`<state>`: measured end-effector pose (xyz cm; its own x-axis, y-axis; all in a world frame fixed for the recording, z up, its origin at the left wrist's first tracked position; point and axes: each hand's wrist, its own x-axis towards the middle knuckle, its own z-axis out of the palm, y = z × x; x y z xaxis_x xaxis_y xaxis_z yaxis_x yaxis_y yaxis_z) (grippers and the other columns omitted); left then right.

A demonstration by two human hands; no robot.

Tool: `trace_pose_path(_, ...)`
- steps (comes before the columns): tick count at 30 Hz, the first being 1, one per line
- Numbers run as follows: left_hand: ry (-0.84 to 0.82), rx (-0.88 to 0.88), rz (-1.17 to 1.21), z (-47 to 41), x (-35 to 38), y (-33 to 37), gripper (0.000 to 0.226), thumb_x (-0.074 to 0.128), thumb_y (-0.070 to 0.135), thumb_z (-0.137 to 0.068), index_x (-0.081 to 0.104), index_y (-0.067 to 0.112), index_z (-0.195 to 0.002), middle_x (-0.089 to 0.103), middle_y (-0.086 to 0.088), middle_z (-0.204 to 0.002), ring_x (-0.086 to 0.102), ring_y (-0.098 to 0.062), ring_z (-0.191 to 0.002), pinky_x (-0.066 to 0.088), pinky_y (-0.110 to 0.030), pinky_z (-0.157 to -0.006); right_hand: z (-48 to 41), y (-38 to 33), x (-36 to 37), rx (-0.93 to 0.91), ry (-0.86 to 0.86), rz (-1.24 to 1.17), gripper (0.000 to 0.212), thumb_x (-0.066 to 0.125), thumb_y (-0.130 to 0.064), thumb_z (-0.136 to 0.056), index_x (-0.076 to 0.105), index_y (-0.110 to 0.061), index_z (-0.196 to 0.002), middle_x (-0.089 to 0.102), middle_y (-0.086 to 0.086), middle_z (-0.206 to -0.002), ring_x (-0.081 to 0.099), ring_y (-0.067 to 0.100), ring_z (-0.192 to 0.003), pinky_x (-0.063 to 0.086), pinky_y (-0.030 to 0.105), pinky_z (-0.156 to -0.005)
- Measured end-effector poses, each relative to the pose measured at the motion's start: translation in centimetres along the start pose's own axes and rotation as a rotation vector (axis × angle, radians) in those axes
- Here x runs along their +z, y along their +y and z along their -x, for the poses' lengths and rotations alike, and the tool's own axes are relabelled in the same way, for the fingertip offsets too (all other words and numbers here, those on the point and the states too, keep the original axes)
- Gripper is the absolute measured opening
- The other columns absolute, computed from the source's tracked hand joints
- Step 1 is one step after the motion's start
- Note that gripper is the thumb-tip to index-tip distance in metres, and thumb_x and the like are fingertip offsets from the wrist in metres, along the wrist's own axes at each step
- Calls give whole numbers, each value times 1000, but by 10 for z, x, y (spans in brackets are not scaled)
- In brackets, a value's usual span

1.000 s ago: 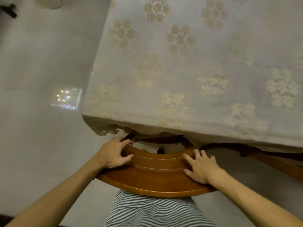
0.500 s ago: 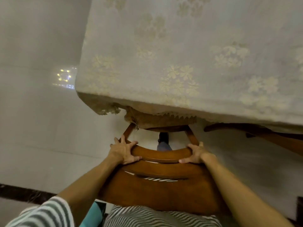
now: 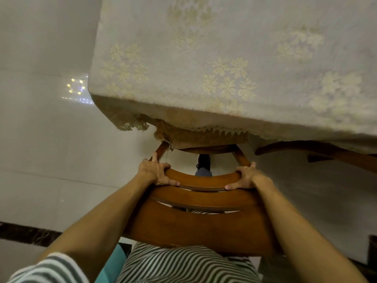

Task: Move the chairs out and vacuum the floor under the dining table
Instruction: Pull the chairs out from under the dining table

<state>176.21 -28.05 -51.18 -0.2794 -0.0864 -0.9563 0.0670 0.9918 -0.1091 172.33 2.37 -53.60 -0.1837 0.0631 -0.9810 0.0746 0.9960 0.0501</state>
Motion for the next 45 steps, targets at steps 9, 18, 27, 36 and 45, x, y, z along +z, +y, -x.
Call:
trace_pose_path(9,-95,-9,31,-10,-17,-4,112,49,97,-53,26,44,-149,-5,-17,-162,43,-40,-134,44,-46,-105,2,3,-9,12,-23,-41,111,74,-72,-65,22,-33,-155,10,14,-160,24,39,-144,33,50,-114)
trace_pose_path(18,-91,-36,51,-20,-23,-6,114,54,96,-50,35,33,-143,33,-15,-137,52,-35,-120,49,-44,-96,-2,9,-21,-12,-36,-111,113,78,-69,-61,25,-32,-153,19,13,-157,29,37,-141,35,49,-113)
trace_pose_path(27,-160,-12,47,3,8,-6,109,57,93,-54,36,32,-142,33,-15,-139,47,-36,-125,46,-48,-102,19,11,20,34,-130,-30,116,72,-77,-61,20,-34,-155,17,11,-158,28,34,-143,33,49,-115)
trace_pose_path(36,-186,41,-24,37,104,-28,109,57,92,-57,35,32,-145,32,-15,-142,43,-34,-129,43,-48,-106,66,-11,146,97,-210,-83,110,67,-80,-64,21,-34,-154,21,11,-156,30,34,-142,33,49,-114)
trace_pose_path(45,-137,90,-152,76,172,-62,111,56,94,-53,40,31,-143,36,-15,-140,43,-33,-129,43,-48,-105,112,-42,266,78,-180,-224,119,64,-87,-57,20,-36,-154,23,9,-160,32,33,-142,33,49,-115)
